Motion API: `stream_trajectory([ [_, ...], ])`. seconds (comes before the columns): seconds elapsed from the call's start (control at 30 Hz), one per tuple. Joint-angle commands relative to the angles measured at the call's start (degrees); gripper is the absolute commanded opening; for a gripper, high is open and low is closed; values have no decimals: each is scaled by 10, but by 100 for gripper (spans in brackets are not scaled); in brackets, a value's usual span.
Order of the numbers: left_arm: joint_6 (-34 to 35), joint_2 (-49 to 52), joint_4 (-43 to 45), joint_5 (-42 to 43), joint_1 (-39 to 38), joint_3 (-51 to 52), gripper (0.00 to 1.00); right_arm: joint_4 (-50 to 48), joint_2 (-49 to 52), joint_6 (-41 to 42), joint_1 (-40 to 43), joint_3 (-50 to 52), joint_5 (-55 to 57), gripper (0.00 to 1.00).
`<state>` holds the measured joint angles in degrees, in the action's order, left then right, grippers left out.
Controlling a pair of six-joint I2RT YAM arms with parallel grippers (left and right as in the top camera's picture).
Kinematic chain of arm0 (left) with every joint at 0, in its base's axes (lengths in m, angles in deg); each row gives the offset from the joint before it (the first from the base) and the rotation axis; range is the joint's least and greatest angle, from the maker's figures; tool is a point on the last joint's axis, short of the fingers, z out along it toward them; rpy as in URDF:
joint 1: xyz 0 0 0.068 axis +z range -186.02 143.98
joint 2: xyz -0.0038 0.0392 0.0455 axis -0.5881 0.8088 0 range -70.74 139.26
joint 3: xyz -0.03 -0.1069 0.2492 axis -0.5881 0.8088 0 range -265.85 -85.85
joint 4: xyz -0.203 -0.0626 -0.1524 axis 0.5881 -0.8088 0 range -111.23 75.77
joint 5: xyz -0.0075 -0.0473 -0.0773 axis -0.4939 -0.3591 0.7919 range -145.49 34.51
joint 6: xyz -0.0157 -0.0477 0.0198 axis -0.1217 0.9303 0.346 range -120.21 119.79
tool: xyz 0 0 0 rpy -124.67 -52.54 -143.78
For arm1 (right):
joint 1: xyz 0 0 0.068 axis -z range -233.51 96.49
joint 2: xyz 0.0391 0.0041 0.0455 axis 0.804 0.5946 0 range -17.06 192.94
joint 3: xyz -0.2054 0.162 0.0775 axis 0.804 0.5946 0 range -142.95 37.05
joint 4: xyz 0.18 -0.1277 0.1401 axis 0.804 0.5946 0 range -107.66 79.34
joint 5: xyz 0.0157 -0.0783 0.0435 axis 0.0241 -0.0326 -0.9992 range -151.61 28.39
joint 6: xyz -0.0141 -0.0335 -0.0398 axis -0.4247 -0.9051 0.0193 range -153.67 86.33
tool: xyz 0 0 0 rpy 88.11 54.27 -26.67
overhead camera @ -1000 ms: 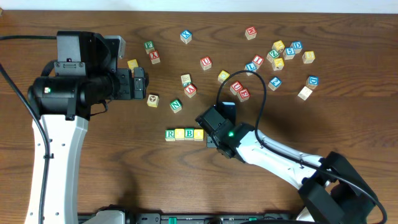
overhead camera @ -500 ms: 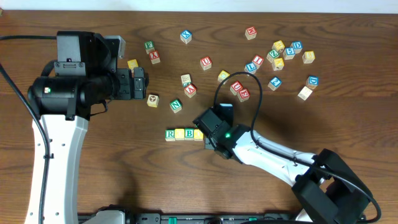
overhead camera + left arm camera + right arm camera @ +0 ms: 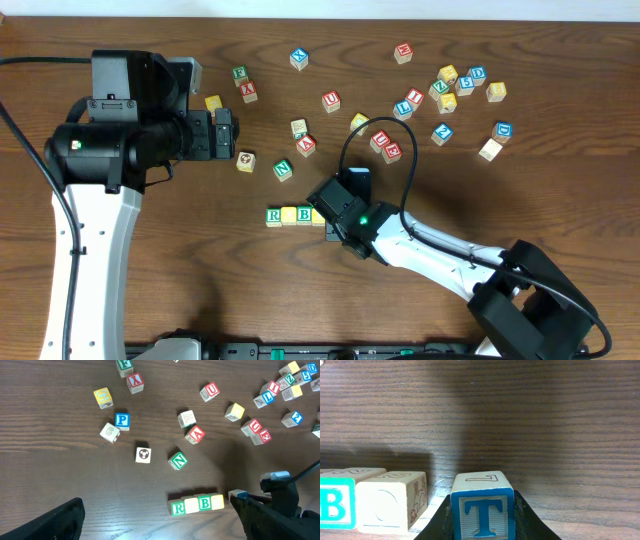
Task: Spell out ROBOT
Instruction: 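Lower the T block beside the last O block and open the right gripper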
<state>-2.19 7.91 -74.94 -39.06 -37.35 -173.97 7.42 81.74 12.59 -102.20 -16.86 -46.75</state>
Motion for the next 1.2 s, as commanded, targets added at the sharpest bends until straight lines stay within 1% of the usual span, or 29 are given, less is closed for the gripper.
stream_trajectory([
  [0.0,-10,0,-2,5,2,-10,98,-7,13,4,-9,4,11,1],
  [0.47,-10,0,-2,5,2,-10,98,-11,17,4,-9,4,11,1],
  [0.5,-10,0,-2,5,2,-10,98,-11,17,4,-9,4,11,4],
  [0.57,-10,0,-2,5,2,-10,98,-11,17,4,-9,4,11,11],
  [0.63,-10,0,-2,5,2,-10,98,-11,17,4,-9,4,11,23],
  [0.77,-10,0,-2,5,2,-10,98,-11,17,4,-9,4,12,34],
  [1.17,-10,0,-2,5,2,-10,98,-17,17,4,-9,4,14,36],
])
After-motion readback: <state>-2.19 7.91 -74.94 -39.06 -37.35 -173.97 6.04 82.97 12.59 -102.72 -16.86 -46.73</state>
